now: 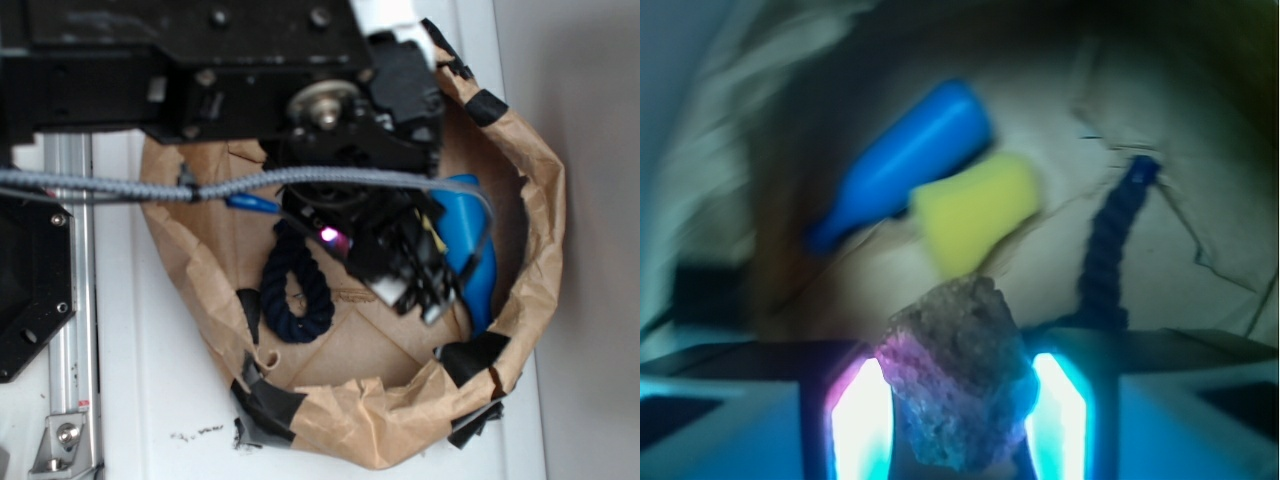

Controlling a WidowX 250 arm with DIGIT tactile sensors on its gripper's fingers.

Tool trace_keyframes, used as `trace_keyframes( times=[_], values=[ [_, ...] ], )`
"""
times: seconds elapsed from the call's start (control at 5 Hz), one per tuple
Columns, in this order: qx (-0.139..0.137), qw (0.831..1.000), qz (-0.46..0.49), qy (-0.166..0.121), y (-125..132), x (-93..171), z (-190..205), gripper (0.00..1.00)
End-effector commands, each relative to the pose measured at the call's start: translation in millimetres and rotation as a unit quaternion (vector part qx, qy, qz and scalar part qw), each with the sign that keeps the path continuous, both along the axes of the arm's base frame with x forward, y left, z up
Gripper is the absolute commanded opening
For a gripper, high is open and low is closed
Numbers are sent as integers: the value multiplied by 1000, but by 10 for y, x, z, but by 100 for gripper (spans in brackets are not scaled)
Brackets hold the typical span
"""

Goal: Grab the rock.

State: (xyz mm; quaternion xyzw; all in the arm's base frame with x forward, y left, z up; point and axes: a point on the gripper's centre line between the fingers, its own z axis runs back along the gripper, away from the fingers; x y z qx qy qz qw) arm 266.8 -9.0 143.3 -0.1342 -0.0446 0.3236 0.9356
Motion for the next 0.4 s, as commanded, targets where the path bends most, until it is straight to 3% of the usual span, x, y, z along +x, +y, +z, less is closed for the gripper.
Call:
trace_keyframes(
  times=[0.0, 0.2],
  values=[
    [90, 977, -186, -44, -49, -48, 245, 0],
    [109, 975, -187, -53, -37, -21, 212, 0]
  ],
)
